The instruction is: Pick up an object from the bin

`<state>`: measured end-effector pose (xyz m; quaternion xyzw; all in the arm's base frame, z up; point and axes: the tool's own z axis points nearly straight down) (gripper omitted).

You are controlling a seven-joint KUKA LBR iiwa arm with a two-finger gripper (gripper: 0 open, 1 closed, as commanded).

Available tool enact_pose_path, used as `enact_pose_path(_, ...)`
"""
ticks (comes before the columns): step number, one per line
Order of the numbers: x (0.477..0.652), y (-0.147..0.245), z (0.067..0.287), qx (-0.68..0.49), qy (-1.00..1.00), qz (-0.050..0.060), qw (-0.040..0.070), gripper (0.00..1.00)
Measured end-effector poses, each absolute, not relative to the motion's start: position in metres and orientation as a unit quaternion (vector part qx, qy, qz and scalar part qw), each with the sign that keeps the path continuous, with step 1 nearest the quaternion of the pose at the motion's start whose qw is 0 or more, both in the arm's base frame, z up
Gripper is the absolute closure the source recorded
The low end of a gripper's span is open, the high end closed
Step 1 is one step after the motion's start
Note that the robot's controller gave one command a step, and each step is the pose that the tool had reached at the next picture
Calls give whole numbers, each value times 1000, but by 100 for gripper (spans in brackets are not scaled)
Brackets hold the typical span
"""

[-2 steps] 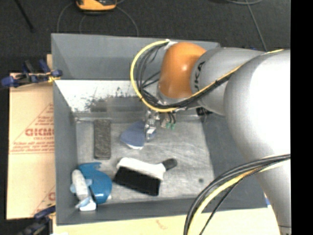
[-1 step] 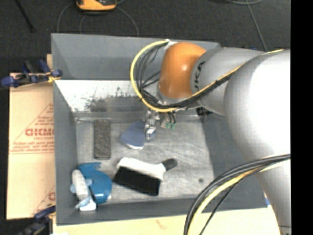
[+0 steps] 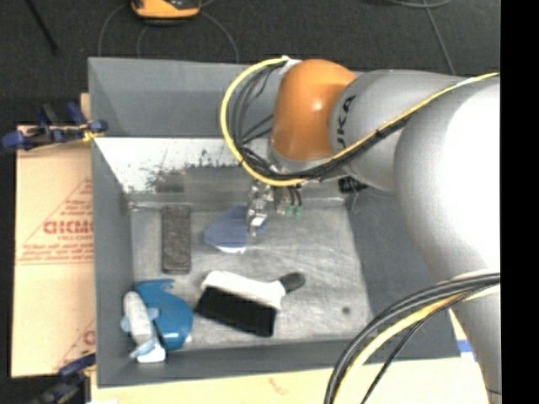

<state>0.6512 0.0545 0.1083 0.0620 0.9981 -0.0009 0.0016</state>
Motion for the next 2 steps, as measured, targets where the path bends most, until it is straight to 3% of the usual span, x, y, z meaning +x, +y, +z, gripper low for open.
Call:
enact_pose_path(1,631,49,177,59,998,-1,0,100)
enact_pose_path(2,635,49,206,57,998,0,6,100)
